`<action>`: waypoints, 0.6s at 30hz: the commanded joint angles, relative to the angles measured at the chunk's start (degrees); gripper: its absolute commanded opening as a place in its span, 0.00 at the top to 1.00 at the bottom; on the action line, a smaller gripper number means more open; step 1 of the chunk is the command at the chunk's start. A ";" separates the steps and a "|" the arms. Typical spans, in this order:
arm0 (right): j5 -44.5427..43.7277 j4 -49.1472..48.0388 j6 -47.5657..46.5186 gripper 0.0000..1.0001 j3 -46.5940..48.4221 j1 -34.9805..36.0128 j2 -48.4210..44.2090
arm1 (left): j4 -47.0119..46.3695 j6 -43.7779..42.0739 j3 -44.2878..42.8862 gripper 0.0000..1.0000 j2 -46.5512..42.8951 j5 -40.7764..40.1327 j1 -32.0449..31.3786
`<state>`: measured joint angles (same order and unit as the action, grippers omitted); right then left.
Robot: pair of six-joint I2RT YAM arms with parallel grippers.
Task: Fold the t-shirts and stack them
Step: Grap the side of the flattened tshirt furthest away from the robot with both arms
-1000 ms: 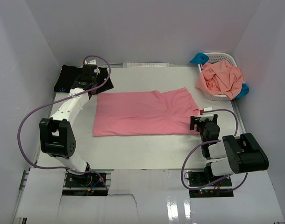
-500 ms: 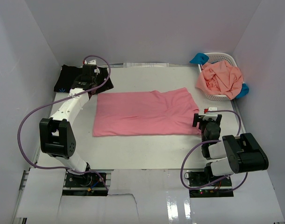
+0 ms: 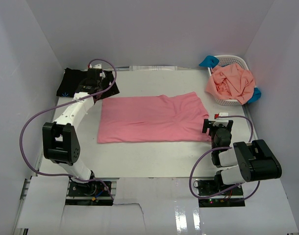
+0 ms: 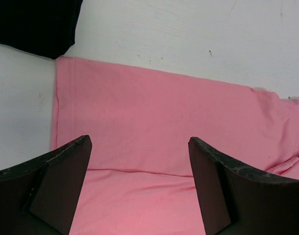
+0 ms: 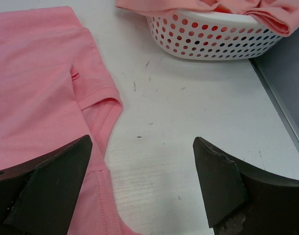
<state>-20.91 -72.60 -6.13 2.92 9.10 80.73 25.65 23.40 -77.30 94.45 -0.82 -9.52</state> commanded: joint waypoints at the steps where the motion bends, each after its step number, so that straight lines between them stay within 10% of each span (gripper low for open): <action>1: -1.59 -6.59 0.59 0.10 0.69 -0.14 0.31 | -0.16 0.16 -0.66 0.09 -0.94 0.64 0.03; 18: -1.77 -6.68 0.59 0.10 0.69 -0.14 0.31 | 0.81 1.39 -1.28 0.09 -1.29 2.14 -0.06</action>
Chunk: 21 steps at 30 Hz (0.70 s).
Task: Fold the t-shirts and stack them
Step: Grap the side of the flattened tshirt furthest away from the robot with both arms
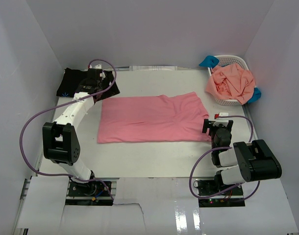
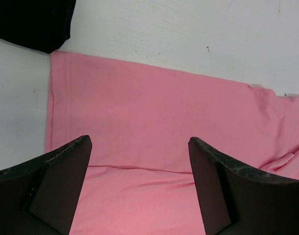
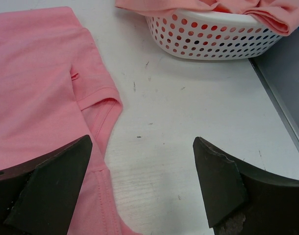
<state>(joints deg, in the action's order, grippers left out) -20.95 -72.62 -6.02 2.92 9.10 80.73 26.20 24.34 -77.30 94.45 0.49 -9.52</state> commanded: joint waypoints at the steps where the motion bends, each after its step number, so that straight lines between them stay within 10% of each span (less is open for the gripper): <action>1: -2.16 -6.48 0.75 0.10 0.86 -0.23 0.31 | 0.35 0.45 -1.28 0.09 -1.20 0.91 -0.06; 8: -10.31 -0.99 -2.06 0.10 1.19 4.49 -10.36 | 0.44 0.10 -1.37 0.09 -1.38 0.30 0.03; 11: -9.65 28.23 1.51 0.10 15.98 5.40 -20.30 | 0.52 0.01 -1.45 0.09 -0.94 0.39 -0.06; 14: 9.31 56.19 3.74 0.10 30.88 5.13 -22.54 | 0.79 0.01 -1.80 0.09 -0.41 0.39 -0.06; 21: 13.03 56.76 16.91 0.10 40.81 2.32 -19.57 | 0.79 0.01 -1.28 0.08 -1.47 -2.51 0.03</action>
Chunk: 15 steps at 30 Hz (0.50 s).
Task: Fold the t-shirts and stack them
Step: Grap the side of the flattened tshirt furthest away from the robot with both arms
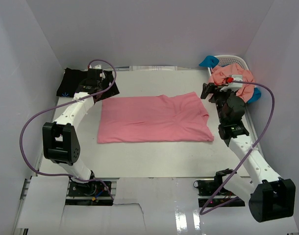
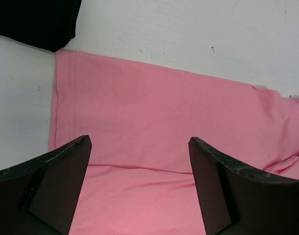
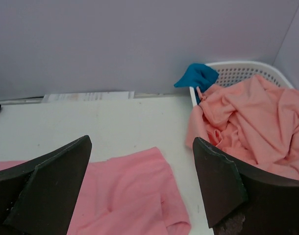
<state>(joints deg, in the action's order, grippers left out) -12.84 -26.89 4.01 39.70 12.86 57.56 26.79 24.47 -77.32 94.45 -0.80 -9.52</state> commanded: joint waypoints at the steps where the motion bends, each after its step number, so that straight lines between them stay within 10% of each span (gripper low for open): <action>1: 5.80 21.34 5.84 0.10 13.12 -1.44 9.62 | 0.20 -0.12 -1.26 0.08 -1.38 -1.05 -0.06; 15: 15.48 60.02 7.94 0.00 52.13 -1.61 45.52 | 1.16 -0.21 -1.87 0.08 -0.24 -2.98 0.03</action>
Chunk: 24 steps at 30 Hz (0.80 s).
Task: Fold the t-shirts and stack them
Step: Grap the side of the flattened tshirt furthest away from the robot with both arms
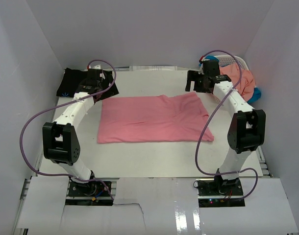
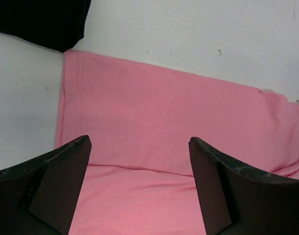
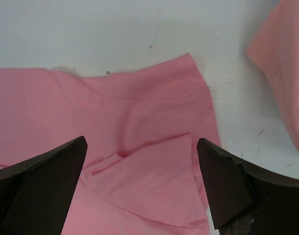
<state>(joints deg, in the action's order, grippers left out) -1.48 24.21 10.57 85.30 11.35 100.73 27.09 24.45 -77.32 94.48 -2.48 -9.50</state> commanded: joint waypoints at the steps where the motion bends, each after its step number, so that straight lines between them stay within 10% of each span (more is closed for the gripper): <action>1: 4.20 9.80 1.47 0.00 7.59 -0.10 4.63 | 0.94 -0.19 -1.87 0.08 -0.08 -1.30 0.00; 24: 1.74 8.58 -2.39 0.16 22.01 -1.42 26.09 | 1.38 0.43 -2.40 0.08 3.17 -1.56 -0.08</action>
<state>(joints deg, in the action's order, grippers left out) 1.21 34.39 9.80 103.72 10.59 124.77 28.36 24.71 -77.73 98.17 -3.64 -9.52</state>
